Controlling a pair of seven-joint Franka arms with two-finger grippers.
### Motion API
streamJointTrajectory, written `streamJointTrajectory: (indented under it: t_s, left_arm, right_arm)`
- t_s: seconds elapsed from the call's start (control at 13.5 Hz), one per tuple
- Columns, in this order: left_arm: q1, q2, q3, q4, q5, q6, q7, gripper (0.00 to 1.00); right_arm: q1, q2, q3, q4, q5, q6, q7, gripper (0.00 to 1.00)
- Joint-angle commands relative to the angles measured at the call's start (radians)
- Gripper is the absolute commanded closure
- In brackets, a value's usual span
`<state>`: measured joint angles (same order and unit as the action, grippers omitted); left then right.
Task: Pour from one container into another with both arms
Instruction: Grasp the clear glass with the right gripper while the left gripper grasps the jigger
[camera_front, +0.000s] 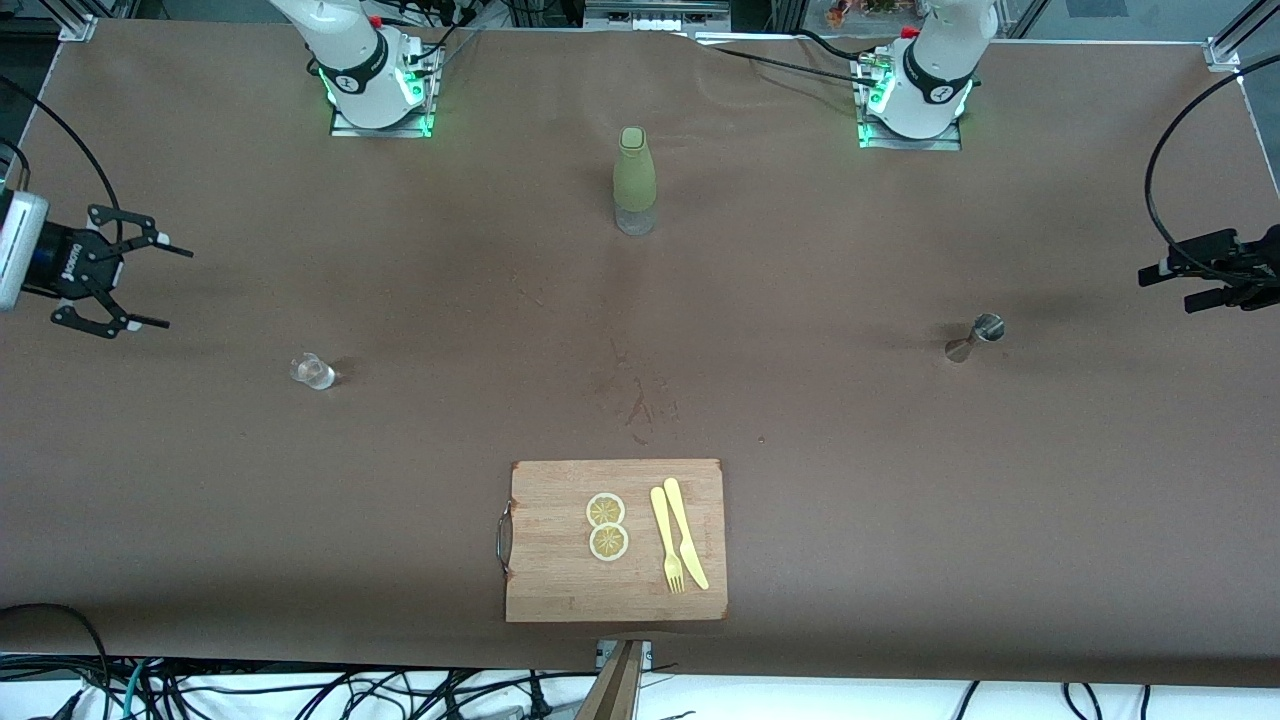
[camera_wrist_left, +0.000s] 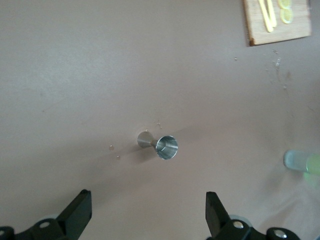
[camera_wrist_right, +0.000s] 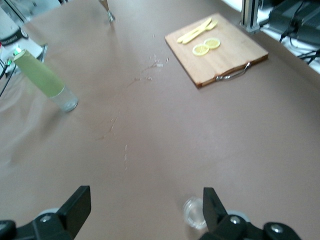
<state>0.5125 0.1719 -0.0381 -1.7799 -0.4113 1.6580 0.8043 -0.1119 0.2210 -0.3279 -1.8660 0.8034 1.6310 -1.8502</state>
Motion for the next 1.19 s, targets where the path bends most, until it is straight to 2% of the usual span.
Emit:
streamJointTrajectory:
  t_s: [0.0, 0.22, 0.67, 1.11]
  left_arm:
    - [0.085, 0.081, -0.011, 0.000, -0.108, -0.007, 0.246, 0.00]
    - [0.156, 0.167, -0.011, -0.001, -0.197, -0.012, 0.500, 0.00]
    - [0.208, 0.332, -0.011, -0.001, -0.357, -0.052, 0.991, 0.00]
    - [0.208, 0.431, -0.012, -0.019, -0.500, -0.124, 1.448, 0.00]
  right_arm:
    - [-0.029, 0.095, 0.004, 0.011, 0.104, -0.006, -0.086, 0.01]
    - [-0.029, 0.207, 0.004, 0.011, 0.224, -0.006, -0.210, 0.01]
    - [-0.037, 0.336, 0.006, 0.016, 0.301, -0.005, -0.410, 0.01]
    - [-0.068, 0.437, 0.013, 0.025, 0.350, -0.013, -0.549, 0.01]
